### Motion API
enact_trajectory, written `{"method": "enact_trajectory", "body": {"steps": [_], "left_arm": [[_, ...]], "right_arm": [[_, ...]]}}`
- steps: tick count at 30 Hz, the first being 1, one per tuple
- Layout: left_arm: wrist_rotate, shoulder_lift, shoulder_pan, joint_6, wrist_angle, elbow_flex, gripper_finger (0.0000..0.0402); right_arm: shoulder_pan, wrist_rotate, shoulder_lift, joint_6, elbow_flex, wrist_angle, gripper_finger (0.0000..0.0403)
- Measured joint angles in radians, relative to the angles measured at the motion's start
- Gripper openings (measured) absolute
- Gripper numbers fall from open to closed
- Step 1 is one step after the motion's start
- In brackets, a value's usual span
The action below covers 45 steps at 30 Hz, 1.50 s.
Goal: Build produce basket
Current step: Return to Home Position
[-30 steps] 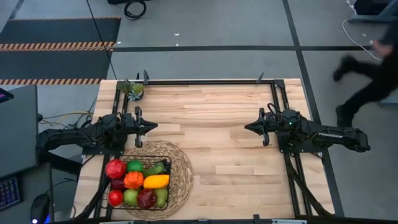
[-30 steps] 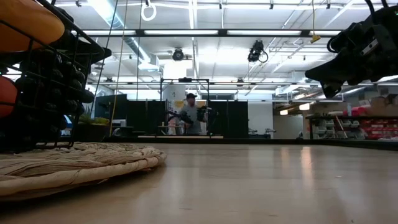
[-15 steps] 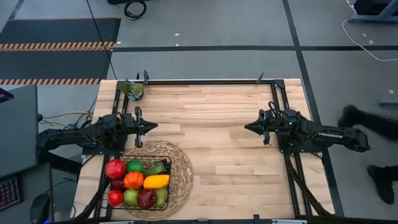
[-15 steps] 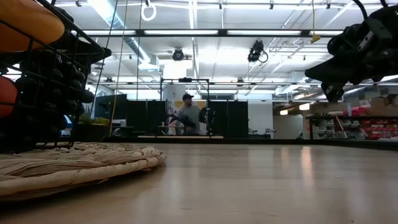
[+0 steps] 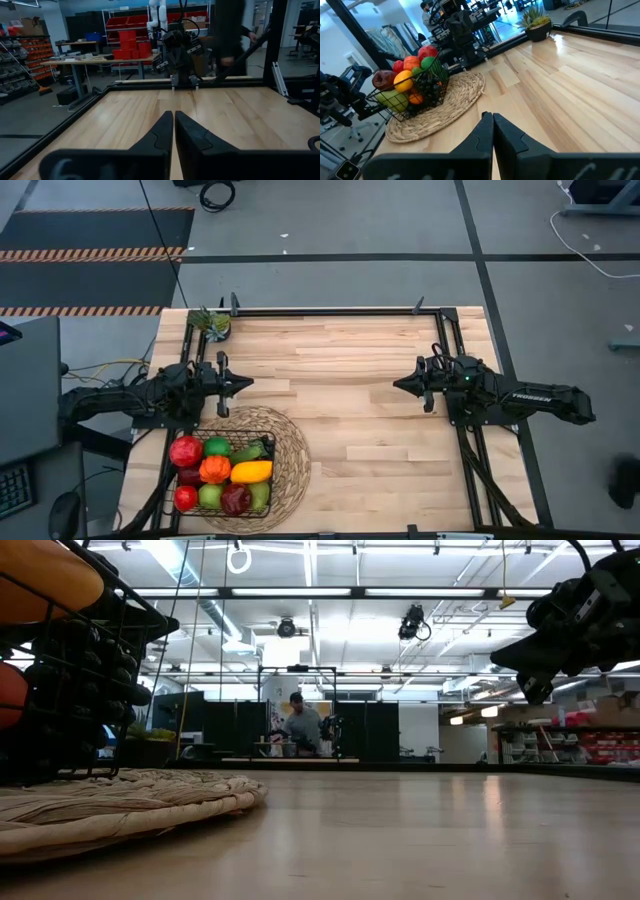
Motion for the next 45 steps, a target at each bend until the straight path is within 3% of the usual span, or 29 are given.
{"method": "enact_trajectory", "body": {"steps": [40, 45], "left_arm": [[0.0, 0.0, -0.001, 0.0, 0.0, 0.0, 0.003], [0.001, 0.0, -0.048, -0.001, 0.0, 0.0, 0.0023]], "right_arm": [[0.0, 0.0, 0.0, -0.002, 0.0, -0.001, 0.0012], [0.0, 0.0, 0.0, -0.002, 0.0, -0.001, 0.0012]]}}
